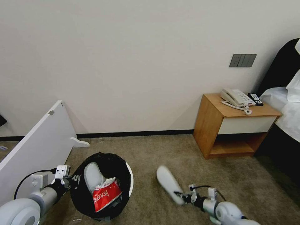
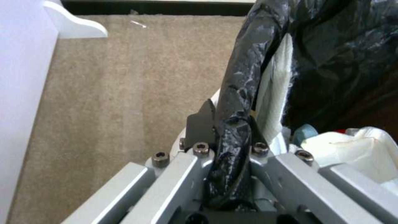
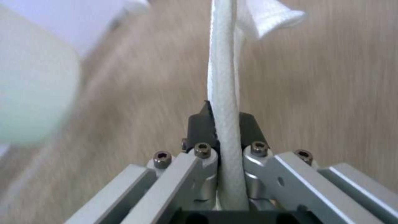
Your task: Pick up the trash bin, then pick up the garbage from the floor and place it into the trash bin.
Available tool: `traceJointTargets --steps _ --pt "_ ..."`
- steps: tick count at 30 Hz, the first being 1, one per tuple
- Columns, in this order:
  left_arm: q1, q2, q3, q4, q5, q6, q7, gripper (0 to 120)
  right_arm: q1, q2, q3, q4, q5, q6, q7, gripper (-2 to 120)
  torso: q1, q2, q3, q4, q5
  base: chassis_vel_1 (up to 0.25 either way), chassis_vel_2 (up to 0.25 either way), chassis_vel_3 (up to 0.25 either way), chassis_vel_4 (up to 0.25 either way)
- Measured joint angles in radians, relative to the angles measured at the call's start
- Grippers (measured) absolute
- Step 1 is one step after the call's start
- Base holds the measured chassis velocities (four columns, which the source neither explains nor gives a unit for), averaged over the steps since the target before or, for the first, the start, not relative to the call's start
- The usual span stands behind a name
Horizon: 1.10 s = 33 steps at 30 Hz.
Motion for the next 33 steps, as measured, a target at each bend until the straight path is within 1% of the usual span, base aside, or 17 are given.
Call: traceJointTargets --steps 4,5,6,7,8,9,11,12,14,15,16,17,18,20,21,25,33 --pt "0.009 -0.001 0.017 -0.030 -0.007 0.001 -0.013 2 0.024 -0.035 0.019 0.109 0.011 0.058 -0.021 1 0.000 0.000 0.000 0.0010 0.0002 0.000 0.000 0.000 0.000" --pt "-0.003 0.007 0.045 -0.035 -0.013 0.003 -0.021 2 0.013 -0.060 0.047 0.174 0.013 0.088 -0.026 1 0.000 0.000 0.000 0.0011 0.0004 0.000 0.000 0.000 0.000" --pt "-0.003 0.007 0.045 -0.035 -0.013 0.003 -0.021 2 0.013 -0.060 0.047 0.174 0.013 0.088 -0.026 1 0.000 0.000 0.000 0.0011 0.0004 0.000 0.000 0.000 0.000" --pt "-0.017 0.016 0.076 -0.037 -0.016 0.005 -0.027 2 -0.001 -0.078 0.071 0.209 0.015 0.110 -0.028 1 0.000 0.000 0.000 0.0008 -0.0001 0.000 0.000 0.000 0.000" --pt "-0.039 0.028 0.128 -0.038 -0.021 0.006 -0.032 2 -0.028 -0.107 0.117 0.263 0.038 0.150 -0.058 1 0.000 0.000 0.000 -0.0009 -0.0002 0.000 0.000 0.000 0.000" --pt "-0.039 0.028 0.128 -0.038 -0.021 0.006 -0.032 2 -0.028 -0.107 0.117 0.263 0.038 0.150 -0.058 1 0.000 0.000 0.000 -0.0009 -0.0002 0.000 0.000 0.000 0.000" --pt "-0.075 0.043 0.202 -0.037 -0.025 0.008 -0.034 2 -0.059 -0.140 0.180 0.318 0.088 0.193 -0.119 1 0.000 0.000 0.000 -0.0007 0.0001 0.000 0.000 0.000 0.000" --pt "-0.075 0.043 0.202 -0.037 -0.025 0.008 -0.034 2 -0.059 -0.140 0.180 0.318 0.088 0.193 -0.119 1 0.000 0.000 0.000 -0.0007 0.0001 0.000 0.000 0.000 0.000" --pt "-0.126 0.048 0.278 -0.019 -0.025 0.009 -0.045 2 -0.079 -0.172 0.232 0.378 0.121 0.222 -0.147 1 0.000 0.000 0.000 0.0001 0.0000 0.000 0.000 0.000 0.000" --pt "-0.126 0.048 0.278 -0.019 -0.025 0.009 -0.045 2 -0.079 -0.172 0.232 0.378 0.121 0.222 -0.147 1 0.000 0.000 0.000 0.0001 0.0000 0.000 0.000 0.000 0.000" --pt "-0.157 0.045 0.315 -0.009 -0.025 0.010 -0.049 2 -0.083 -0.186 0.245 0.405 0.131 0.234 -0.155 1 0.000 0.000 0.000 0.0002 -0.0001 0.000 0.000 0.000 0.000" --pt "-0.157 0.045 0.315 -0.009 -0.025 0.010 -0.049 2 -0.083 -0.186 0.245 0.405 0.131 0.234 -0.155 1 0.000 0.000 0.000 0.0002 -0.0001 0.000 0.000 0.000 0.000" --pt "-0.199 0.036 0.359 0.003 -0.024 0.011 -0.055 2 -0.084 -0.204 0.251 0.446 0.150 0.246 -0.168 1 0.000 0.000 0.000 0.0001 -0.0001 0.000 0.000 0.000 0.000" --pt "-0.244 0.027 0.401 0.013 -0.025 0.013 -0.061 2 -0.076 -0.219 0.239 0.487 0.177 0.250 -0.177 1 0.000 0.000 0.000 -0.0004 -0.0002 0.000 0.000 0.000 0.000" --pt "-0.244 0.027 0.401 0.013 -0.025 0.013 -0.061 2 -0.076 -0.219 0.239 0.487 0.177 0.250 -0.177 1 0.000 0.000 0.000 -0.0004 -0.0002 0.000 0.000 0.000 0.000" --pt "-0.312 0.023 0.449 0.034 -0.033 0.017 -0.069 2 -0.024 -0.198 0.164 0.533 0.234 0.246 -0.207 1 0.000 0.000 0.000 0.0003 -0.0001 0.000 0.000 0.000 0.000" --pt "-0.330 0.026 0.446 0.042 -0.051 0.021 -0.076 2 0.057 -0.151 -0.001 0.501 0.232 0.220 -0.269 1 0.000 0.000 0.000 0.0003 -0.0002 0.000 0.000 0.000 0.000"
